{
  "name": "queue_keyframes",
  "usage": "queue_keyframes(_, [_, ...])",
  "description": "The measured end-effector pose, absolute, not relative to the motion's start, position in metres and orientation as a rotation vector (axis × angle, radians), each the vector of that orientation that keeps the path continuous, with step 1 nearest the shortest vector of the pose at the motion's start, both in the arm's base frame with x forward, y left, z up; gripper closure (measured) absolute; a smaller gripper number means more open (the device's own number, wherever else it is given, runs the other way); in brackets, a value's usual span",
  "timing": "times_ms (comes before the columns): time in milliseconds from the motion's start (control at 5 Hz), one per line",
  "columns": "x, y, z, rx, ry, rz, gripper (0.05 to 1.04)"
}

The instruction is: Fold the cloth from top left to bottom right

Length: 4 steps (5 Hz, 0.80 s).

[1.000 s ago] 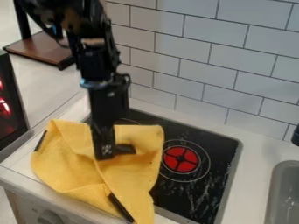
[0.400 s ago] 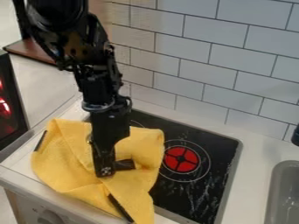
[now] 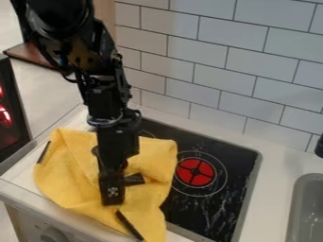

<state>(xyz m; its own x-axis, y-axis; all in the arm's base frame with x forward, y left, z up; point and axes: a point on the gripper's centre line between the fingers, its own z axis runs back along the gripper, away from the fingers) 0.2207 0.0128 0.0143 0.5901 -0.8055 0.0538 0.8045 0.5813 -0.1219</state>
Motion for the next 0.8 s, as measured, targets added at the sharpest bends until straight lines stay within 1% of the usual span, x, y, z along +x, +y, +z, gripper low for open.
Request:
queue_keyframes(200, [0.217,0.012,0.015,-0.149,0.026,-0.950,0.078])
queue_keyframes(400, [0.217,0.009,0.025,-0.162,0.003,-0.948,0.078])
queue_keyframes(600, [0.216,0.005,0.032,-0.196,0.006,-0.953,0.085])
queue_keyframes(800, [0.223,0.002,0.061,-0.181,-0.059,-0.962,0.085])
